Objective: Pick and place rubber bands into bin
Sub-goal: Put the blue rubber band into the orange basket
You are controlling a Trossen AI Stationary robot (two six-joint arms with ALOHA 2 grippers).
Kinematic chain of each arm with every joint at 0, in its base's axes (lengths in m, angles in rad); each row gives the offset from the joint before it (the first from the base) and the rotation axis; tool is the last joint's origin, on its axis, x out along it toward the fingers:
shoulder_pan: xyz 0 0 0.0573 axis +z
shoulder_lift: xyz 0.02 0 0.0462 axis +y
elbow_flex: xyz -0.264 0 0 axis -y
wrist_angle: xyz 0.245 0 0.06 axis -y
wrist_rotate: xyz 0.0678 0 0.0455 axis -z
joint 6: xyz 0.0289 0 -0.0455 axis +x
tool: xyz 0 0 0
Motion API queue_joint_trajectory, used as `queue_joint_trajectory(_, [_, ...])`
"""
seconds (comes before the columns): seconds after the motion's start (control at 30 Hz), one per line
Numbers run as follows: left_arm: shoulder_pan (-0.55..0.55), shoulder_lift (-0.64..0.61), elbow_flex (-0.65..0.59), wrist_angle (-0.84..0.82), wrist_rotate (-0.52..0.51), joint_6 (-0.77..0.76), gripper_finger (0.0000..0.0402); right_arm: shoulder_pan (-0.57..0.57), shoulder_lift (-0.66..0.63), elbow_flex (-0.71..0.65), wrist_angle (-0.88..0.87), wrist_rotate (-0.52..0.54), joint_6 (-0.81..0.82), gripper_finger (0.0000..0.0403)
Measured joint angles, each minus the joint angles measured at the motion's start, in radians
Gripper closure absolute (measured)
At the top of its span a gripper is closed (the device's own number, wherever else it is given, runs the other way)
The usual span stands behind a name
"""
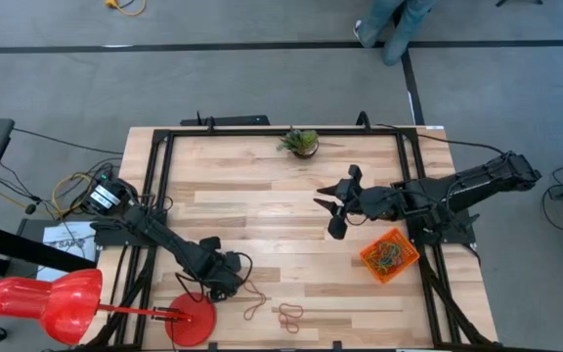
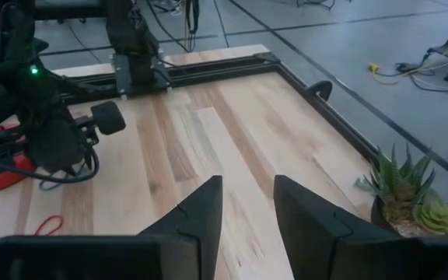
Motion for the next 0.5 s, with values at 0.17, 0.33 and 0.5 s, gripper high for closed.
queue_joint_trajectory(0.17, [0.010,0.001,-0.002,0.029,0.021,0.050,0.0343,0.007,0.000,0.000,0.000,-0.012,0.000,0.0291])
queue_joint_trajectory(0.33, [0.029,0.002,-0.001,0.027,0.032,0.047,0.0393,0.009,0.000,0.000,0.000,-0.043,0.001,0.0291])
queue_joint_trajectory(0.5, [0.059,-0.025,0.015,0.020,0.018,0.002,0.0398,0.009,0.000,0.000,0.021,-0.053,0.004,0.0291])
